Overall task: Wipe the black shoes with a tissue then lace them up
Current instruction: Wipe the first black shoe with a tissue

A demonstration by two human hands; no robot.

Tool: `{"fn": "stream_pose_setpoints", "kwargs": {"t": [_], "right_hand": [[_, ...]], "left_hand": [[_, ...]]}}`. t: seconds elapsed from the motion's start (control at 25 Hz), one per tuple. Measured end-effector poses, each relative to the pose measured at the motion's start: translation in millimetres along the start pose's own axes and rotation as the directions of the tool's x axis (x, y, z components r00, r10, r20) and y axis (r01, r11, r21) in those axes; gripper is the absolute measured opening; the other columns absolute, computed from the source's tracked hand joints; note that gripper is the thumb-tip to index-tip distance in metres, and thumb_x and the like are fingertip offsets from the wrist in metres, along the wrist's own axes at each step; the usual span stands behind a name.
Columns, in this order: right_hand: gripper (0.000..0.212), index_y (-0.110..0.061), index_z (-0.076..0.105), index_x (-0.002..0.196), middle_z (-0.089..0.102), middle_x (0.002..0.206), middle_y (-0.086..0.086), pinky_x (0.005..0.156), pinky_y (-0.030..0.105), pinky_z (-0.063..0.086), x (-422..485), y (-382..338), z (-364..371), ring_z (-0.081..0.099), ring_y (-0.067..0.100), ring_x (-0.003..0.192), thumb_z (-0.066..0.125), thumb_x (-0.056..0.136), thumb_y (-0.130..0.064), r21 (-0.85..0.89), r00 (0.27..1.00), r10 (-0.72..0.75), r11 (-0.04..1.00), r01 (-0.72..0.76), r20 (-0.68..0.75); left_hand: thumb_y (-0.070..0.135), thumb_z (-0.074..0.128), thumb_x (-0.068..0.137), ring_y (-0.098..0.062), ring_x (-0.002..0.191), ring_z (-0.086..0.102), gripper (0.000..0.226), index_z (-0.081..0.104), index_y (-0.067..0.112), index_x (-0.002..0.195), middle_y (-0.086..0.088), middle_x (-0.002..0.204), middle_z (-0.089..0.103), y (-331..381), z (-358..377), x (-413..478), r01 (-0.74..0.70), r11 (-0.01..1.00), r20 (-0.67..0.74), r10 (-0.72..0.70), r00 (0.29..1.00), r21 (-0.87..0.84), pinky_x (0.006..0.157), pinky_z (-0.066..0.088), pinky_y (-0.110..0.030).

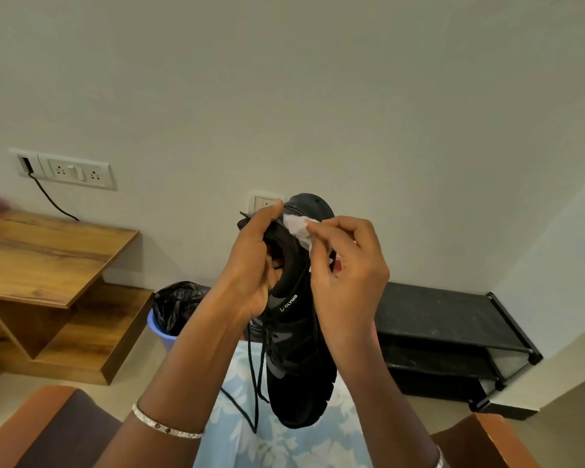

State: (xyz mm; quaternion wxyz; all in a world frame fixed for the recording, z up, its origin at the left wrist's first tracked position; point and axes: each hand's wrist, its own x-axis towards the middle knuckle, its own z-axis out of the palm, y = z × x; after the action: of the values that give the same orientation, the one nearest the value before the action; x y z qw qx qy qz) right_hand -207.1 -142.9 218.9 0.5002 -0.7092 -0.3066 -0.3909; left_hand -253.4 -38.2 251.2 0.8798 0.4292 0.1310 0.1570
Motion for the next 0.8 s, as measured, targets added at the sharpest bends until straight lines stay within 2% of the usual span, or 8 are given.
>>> {"fn": "stream_pose_setpoints", "kwargs": {"t": [0.08,0.16,0.28,0.4,0.48,0.56,0.72,0.8], "right_hand": [[0.016,-0.005,0.078,0.102,0.068,0.101,0.008,0.073,0.017,0.052,4,2,2,0.062,0.017,0.092,0.067,0.091,-0.004,-0.039,1.000,-0.016,0.999,0.015,-0.017],[0.018,-0.006,0.076,0.107,0.068,0.103,0.007,0.078,0.016,0.051,-7,3,-1,0.059,0.017,0.095,0.067,0.092,-0.003,-0.056,1.000,-0.021,0.998,0.021,0.002],[0.021,-0.006,0.075,0.107,0.070,0.101,0.003,0.082,0.020,0.050,-44,8,-11,0.061,0.015,0.095,0.070,0.090,0.004,-0.050,0.999,0.011,0.999,-0.009,0.036],[0.025,-0.009,0.076,0.105,0.072,0.099,0.001,0.086,0.015,0.048,-70,17,-17,0.058,0.008,0.099,0.075,0.085,0.006,-0.056,0.997,0.064,0.997,-0.062,0.048],[0.019,-0.005,0.076,0.105,0.071,0.098,0.004,0.083,0.017,0.051,-64,18,-14,0.060,0.011,0.096,0.072,0.087,0.002,-0.026,0.998,0.052,0.998,-0.052,0.021],[0.018,-0.002,0.076,0.107,0.068,0.099,0.007,0.080,0.018,0.052,-42,15,-10,0.062,0.015,0.093,0.069,0.091,-0.004,0.012,1.000,0.020,1.000,-0.020,-0.001],[0.021,-0.010,0.076,0.112,0.063,0.099,0.003,0.068,0.025,0.052,5,12,-1,0.055,0.015,0.091,0.071,0.092,-0.006,-0.010,0.999,0.032,0.999,-0.032,0.003],[0.022,-0.015,0.076,0.114,0.061,0.100,0.002,0.069,0.025,0.050,12,14,1,0.052,0.013,0.093,0.069,0.094,-0.009,-0.039,0.999,0.034,0.999,-0.034,0.008]], "left_hand": [[0.037,0.056,0.097,-0.020,0.079,0.072,0.030,0.066,0.010,0.106,-0.008,0.085,0.073,-4,1,-1,-0.016,1.000,0.007,0.016,1.000,0.011,0.068,0.057,-0.031],[0.037,0.056,0.097,-0.020,0.079,0.071,0.029,0.067,0.011,0.104,-0.008,0.086,0.073,-4,0,-2,-0.027,0.999,0.004,0.027,1.000,0.020,0.069,0.057,-0.031],[0.040,0.057,0.096,-0.024,0.087,0.071,0.034,0.070,0.010,0.105,-0.011,0.094,0.075,1,-3,0,-0.024,1.000,-0.046,0.024,0.999,0.014,0.082,0.058,-0.037],[0.040,0.057,0.096,-0.023,0.081,0.072,0.032,0.071,0.011,0.099,-0.009,0.090,0.076,3,-6,2,-0.042,0.999,-0.099,0.045,0.994,0.032,0.073,0.058,-0.034],[0.039,0.056,0.096,-0.019,0.071,0.071,0.030,0.070,0.013,0.091,-0.006,0.081,0.075,3,-6,1,-0.053,0.998,-0.087,0.056,0.995,0.044,0.064,0.057,-0.029],[0.038,0.054,0.097,-0.018,0.067,0.070,0.030,0.070,0.013,0.089,-0.006,0.077,0.074,2,-3,-3,-0.057,0.997,-0.054,0.060,0.997,0.051,0.061,0.056,-0.028],[0.036,0.051,0.099,-0.017,0.073,0.073,0.032,0.070,0.011,0.104,-0.008,0.088,0.076,-1,4,-9,-0.070,0.992,-0.005,0.071,0.997,0.110,0.059,0.059,-0.025],[0.036,0.051,0.099,-0.017,0.074,0.073,0.032,0.071,0.011,0.103,-0.009,0.089,0.076,-3,6,-11,-0.070,0.991,0.008,0.069,0.998,0.110,0.059,0.058,-0.025]]}}
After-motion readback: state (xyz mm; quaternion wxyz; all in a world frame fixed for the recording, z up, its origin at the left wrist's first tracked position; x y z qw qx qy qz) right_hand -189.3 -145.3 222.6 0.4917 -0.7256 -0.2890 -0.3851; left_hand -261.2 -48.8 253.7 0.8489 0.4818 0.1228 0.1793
